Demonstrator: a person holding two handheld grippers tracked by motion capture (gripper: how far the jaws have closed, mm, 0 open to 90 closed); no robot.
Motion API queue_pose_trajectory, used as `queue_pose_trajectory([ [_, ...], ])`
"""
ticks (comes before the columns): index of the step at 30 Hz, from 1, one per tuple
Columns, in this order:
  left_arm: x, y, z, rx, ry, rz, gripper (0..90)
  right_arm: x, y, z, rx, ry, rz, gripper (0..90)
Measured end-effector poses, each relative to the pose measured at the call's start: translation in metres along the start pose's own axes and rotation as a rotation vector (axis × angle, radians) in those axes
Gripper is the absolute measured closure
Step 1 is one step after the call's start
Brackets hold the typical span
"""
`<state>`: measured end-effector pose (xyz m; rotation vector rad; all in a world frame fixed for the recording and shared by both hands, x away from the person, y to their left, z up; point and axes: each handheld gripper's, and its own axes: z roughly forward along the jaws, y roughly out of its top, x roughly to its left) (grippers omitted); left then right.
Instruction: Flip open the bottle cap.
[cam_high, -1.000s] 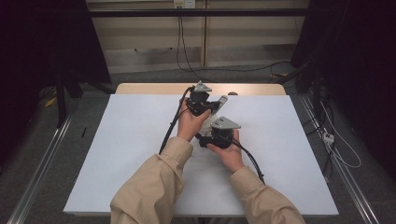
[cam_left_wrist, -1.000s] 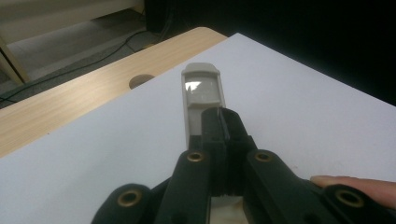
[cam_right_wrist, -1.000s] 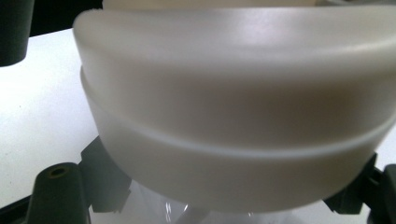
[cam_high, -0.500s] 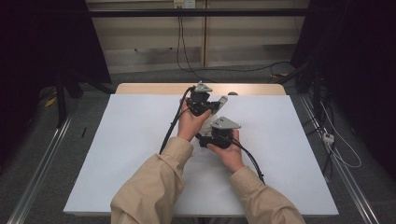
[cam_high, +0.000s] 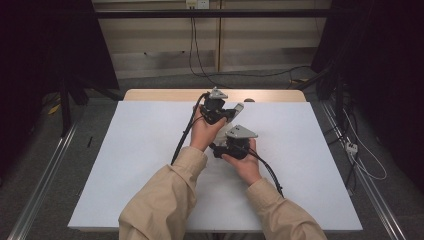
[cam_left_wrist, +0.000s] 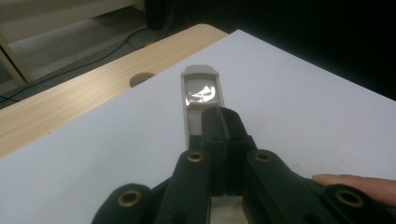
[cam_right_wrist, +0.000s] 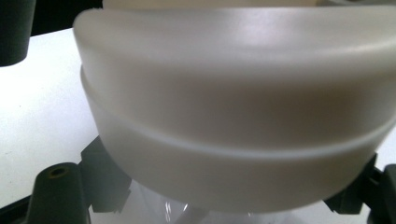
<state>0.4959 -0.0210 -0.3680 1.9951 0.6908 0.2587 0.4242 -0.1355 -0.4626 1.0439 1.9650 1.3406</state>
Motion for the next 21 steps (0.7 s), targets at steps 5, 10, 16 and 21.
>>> queue_pose_trajectory([
  [5,0.000,0.000,-0.003,0.011,-0.010,-0.004,87.6,0.001,0.000,0.000,0.003,-0.004,-0.005,18.4],
  [10,0.001,0.000,-0.011,-0.008,-0.004,-0.031,76.0,0.000,0.001,-0.002,0.020,0.000,0.007,13.0],
  [16,0.003,-0.004,-0.021,-0.020,-0.014,-0.053,62.0,0.001,0.001,-0.006,0.054,0.024,0.047,6.4],
  [21,0.005,-0.005,-0.029,-0.006,-0.013,-0.055,46.2,-0.001,0.000,-0.011,0.058,0.037,0.059,4.8],
])
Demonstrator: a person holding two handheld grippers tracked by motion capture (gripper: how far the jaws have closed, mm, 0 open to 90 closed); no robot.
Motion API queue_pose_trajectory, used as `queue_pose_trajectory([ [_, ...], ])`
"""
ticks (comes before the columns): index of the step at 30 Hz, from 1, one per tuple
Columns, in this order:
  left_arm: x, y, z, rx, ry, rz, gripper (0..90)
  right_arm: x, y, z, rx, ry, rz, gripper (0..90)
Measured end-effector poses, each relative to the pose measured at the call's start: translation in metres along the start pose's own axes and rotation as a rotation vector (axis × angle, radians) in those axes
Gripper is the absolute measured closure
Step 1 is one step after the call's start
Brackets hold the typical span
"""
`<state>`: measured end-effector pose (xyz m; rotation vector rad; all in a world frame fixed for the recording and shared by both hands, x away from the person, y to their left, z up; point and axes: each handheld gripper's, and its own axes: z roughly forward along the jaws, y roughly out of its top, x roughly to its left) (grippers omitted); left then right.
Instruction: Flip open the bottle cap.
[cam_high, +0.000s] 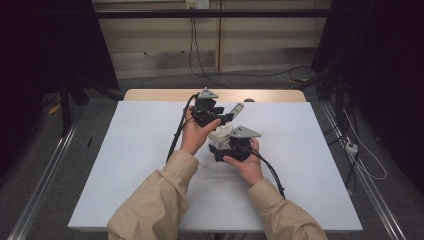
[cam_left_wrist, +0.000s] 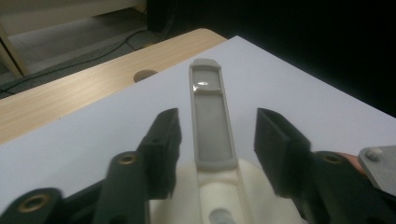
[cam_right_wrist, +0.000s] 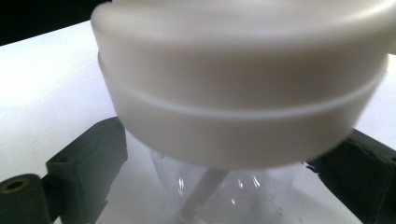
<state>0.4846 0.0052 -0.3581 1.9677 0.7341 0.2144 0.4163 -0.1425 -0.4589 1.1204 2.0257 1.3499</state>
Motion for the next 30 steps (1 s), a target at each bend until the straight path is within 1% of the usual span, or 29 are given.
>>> queue_pose_trajectory([
  [1,0.000,0.000,-0.002,0.004,0.001,0.005,43.6,0.000,-0.001,-0.001,0.003,0.005,0.007,4.9],
  [3,-0.001,0.000,-0.005,0.001,0.002,0.000,38.4,0.000,-0.002,-0.004,0.009,0.005,0.007,4.7],
  [6,-0.001,-0.001,-0.009,-0.002,-0.005,0.004,33.6,0.000,-0.003,-0.008,0.023,0.014,0.012,4.4],
  [9,-0.002,-0.002,-0.013,0.010,-0.001,0.016,27.5,-0.001,-0.005,-0.012,0.023,0.013,0.001,4.5],
  [10,-0.002,-0.004,-0.014,0.005,-0.001,0.015,27.1,-0.002,-0.005,-0.014,0.025,0.014,-0.003,4.6],
  [12,-0.002,-0.005,-0.017,0.011,-0.005,0.019,24.6,-0.002,-0.005,-0.016,0.026,0.012,0.005,4.8],
  [15,-0.002,-0.008,-0.021,0.017,-0.002,0.020,21.7,-0.001,-0.006,-0.021,0.028,0.021,-0.009,5.5],
  [17,-0.002,-0.009,-0.025,0.002,-0.008,0.019,20.5,-0.001,-0.006,-0.024,0.031,0.020,-0.018,5.8],
  [19,-0.001,-0.010,-0.030,-0.002,-0.009,0.024,19.8,-0.001,-0.007,-0.026,0.034,0.024,-0.018,6.1],
  [21,-0.001,-0.012,-0.034,-0.009,-0.012,0.020,18.8,-0.002,-0.007,-0.029,0.032,0.027,-0.018,6.3],
  [26,0.000,-0.019,-0.042,-0.001,-0.011,0.034,16.2,-0.002,-0.009,-0.036,0.040,0.038,-0.011,6.7],
  [30,0.002,-0.026,-0.049,-0.007,-0.014,0.023,15.2,-0.005,-0.011,-0.041,0.039,0.036,-0.005,6.9],
])
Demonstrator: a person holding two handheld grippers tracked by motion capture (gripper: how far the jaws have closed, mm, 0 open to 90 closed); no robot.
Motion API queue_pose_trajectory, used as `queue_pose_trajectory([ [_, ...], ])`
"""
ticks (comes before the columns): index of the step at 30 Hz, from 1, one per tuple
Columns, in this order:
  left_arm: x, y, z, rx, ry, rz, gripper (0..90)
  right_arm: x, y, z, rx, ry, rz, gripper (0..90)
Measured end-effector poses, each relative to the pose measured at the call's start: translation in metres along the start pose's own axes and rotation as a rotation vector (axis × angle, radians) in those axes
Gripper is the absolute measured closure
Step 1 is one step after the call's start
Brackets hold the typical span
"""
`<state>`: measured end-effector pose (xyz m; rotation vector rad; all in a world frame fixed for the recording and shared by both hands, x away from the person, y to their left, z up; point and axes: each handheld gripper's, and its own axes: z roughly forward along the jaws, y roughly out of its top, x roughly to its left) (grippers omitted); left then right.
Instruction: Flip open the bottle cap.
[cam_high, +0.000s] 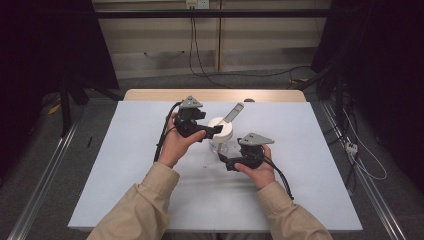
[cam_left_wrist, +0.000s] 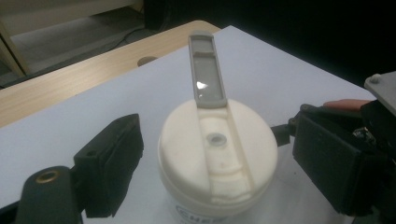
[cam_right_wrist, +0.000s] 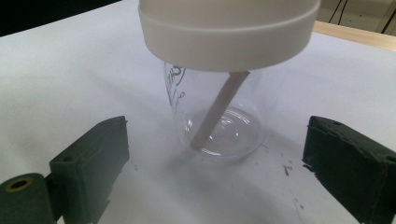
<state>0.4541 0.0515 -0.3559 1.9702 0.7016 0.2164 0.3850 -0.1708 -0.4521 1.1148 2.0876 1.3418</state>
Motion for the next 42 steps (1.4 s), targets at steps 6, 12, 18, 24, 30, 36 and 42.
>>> queue_pose_trajectory([
  [6,0.002,-0.010,-0.010,-0.005,-0.007,-0.011,13.5,-0.001,-0.002,-0.009,0.002,0.006,0.004,7.3],
  [12,0.003,-0.023,-0.016,0.001,-0.008,-0.005,12.4,-0.002,-0.005,-0.018,-0.006,0.013,0.003,7.9],
  [18,0.004,-0.040,-0.020,0.015,-0.011,-0.006,11.5,-0.004,-0.009,-0.025,-0.004,0.009,0.002,8.9],
  [24,0.007,-0.056,-0.026,0.054,-0.011,-0.013,9.8,-0.005,-0.011,-0.031,0.000,0.008,-0.012,10.2],
  [30,0.015,-0.071,-0.035,0.067,0.012,-0.024,8.2,-0.008,-0.015,-0.040,0.002,0.004,-0.013,10.1],
  [36,0.022,-0.087,-0.044,0.074,0.016,-0.032,7.9,-0.013,-0.019,-0.050,-0.003,-0.004,-0.001,10.1],
  [42,0.024,-0.098,-0.055,0.065,0.013,-0.040,7.8,-0.016,-0.025,-0.055,0.014,-0.008,-0.001,10.1],
])
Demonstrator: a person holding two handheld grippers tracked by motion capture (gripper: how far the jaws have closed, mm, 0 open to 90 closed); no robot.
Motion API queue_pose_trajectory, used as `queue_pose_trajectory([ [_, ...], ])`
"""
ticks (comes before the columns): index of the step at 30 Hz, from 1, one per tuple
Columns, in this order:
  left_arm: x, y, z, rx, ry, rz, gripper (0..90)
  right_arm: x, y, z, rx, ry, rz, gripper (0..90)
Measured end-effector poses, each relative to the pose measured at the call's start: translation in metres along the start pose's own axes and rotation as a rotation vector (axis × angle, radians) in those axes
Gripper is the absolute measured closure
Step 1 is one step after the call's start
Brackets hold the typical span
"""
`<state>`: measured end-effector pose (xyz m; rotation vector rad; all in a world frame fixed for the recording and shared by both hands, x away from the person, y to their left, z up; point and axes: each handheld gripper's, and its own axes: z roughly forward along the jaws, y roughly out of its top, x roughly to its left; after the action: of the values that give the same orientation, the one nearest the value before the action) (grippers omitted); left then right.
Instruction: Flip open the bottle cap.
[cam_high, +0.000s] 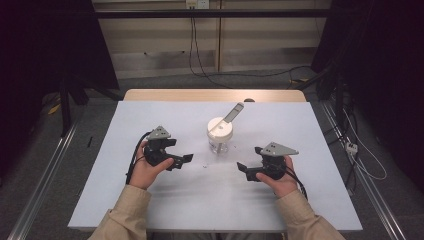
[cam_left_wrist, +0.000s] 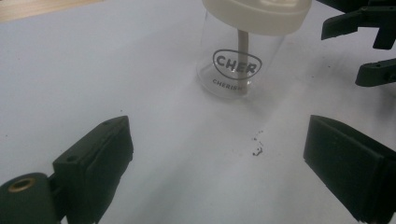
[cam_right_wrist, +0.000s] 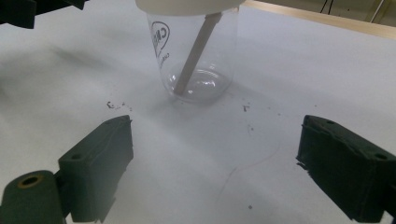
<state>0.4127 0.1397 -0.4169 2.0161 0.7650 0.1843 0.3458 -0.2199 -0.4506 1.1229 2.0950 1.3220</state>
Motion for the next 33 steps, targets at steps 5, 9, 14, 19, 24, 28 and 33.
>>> queue_pose_trajectory([
  [5,0.000,-0.006,-0.005,-0.007,0.005,-0.001,7.8,0.001,-0.002,-0.004,0.002,0.007,0.000,10.1],
  [9,0.003,-0.011,-0.012,-0.013,0.009,-0.001,7.8,0.000,-0.003,-0.006,0.006,0.005,0.002,9.9],
  [14,0.006,-0.018,-0.019,-0.012,0.019,-0.005,7.8,-0.002,-0.005,-0.010,0.005,0.005,0.004,9.8],
  [19,0.010,-0.026,-0.026,0.002,0.035,-0.014,7.8,-0.004,-0.006,-0.015,0.004,0.001,0.009,9.7],
  [24,0.011,-0.032,-0.032,0.000,0.043,-0.015,7.8,-0.005,-0.009,-0.020,0.005,-0.003,0.005,9.7],
  [28,0.013,-0.036,-0.036,0.007,0.046,-0.021,7.8,-0.006,-0.011,-0.023,0.007,-0.006,0.008,9.7],
  [33,0.015,-0.040,-0.040,0.004,0.050,-0.027,7.8,-0.006,-0.012,-0.025,0.008,-0.006,0.005,9.7],
])
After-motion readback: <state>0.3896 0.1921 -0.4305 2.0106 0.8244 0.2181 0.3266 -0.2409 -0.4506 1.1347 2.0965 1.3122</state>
